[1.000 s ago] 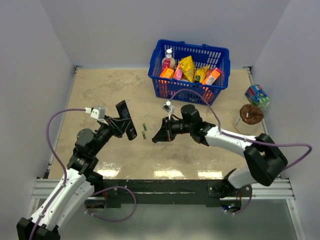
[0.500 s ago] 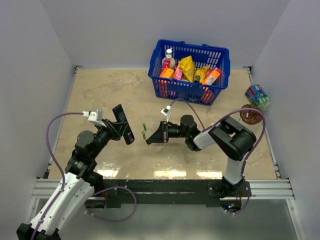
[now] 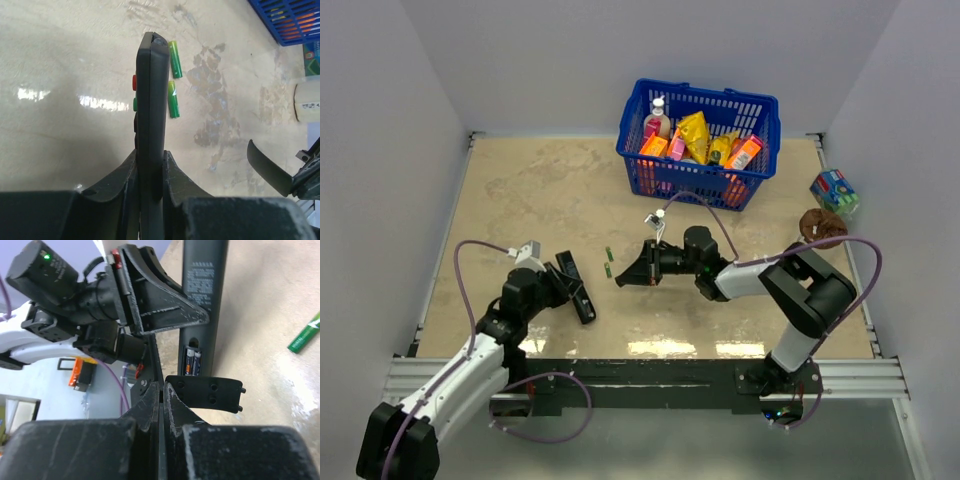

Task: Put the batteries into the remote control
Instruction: Place the remote control at the center of the board.

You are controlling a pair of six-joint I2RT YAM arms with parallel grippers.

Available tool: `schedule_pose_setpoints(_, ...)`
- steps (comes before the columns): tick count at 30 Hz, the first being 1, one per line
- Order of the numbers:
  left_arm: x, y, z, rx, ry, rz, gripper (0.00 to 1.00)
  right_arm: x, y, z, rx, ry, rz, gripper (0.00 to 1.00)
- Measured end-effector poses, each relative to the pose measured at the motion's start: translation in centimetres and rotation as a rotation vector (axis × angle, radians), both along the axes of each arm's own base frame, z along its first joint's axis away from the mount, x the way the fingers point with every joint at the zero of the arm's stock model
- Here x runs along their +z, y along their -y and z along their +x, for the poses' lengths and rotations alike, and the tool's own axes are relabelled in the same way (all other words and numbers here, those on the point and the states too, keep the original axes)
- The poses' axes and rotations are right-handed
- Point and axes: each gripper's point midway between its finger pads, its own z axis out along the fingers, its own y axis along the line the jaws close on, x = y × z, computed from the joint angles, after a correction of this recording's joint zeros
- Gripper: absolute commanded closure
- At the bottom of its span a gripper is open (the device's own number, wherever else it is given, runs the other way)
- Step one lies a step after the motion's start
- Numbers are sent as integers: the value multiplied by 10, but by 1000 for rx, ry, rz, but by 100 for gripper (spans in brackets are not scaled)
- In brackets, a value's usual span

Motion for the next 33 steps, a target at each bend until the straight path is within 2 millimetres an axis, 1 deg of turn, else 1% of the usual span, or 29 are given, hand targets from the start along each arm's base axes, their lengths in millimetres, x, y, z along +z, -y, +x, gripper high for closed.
schedule_pose_setpoints(7, -1, 11, 12, -13, 1, -40, 100, -2, 7, 2, -20, 37, -88, 100)
schedule_pose_setpoints(8, -1, 12, 13, -15, 4, -44, 98, -2, 8, 2, -23, 41, -103, 100)
schedule_pose_setpoints(9, -1, 13, 13, -13, 8, -57, 93, -1, 9, 2, -23, 50, -117, 100)
schedule_pose_setpoints(11, -3, 14, 13, -8, 6, -75, 87, 1, 10, 4, -26, 65, -135, 100)
schedule_pose_setpoints(12, -4, 15, 13, -6, 4, -86, 83, 2, 11, 5, -30, 73, -144, 100)
schedule_pose_setpoints(15, -7, 16, 12, 2, -12, -107, 77, 4, 11, 8, -31, 91, -159, 100)
schedule_pose_setpoints(19, -12, 13, 11, 21, -41, -96, 73, 2, 12, 8, -30, 94, -179, 100)
schedule_pose_setpoints(21, -15, 10, 10, 35, -63, -79, 67, 1, 13, 8, -32, 93, -189, 100)
schedule_pose_setpoints(22, -18, 7, 8, 44, -75, -68, 66, 0, 13, 8, -35, 94, -197, 100)
schedule_pose_setpoints(26, -39, -5, -4, 84, -165, -13, 60, 0, 15, 9, -40, 100, -214, 100)
schedule_pose_setpoints(29, -38, -9, -4, 106, -169, -3, 57, 6, 16, 10, -42, 116, -214, 100)
schedule_pose_setpoints(30, -38, -10, -5, 111, -173, 2, 51, 8, 16, 10, -42, 121, -214, 100)
schedule_pose_setpoints(32, -37, -11, -4, 127, -181, 3, 45, 13, 16, 11, -43, 134, -211, 100)
schedule_pose_setpoints(33, -36, -12, -4, 134, -185, 5, 40, 15, 16, 11, -44, 142, -208, 100)
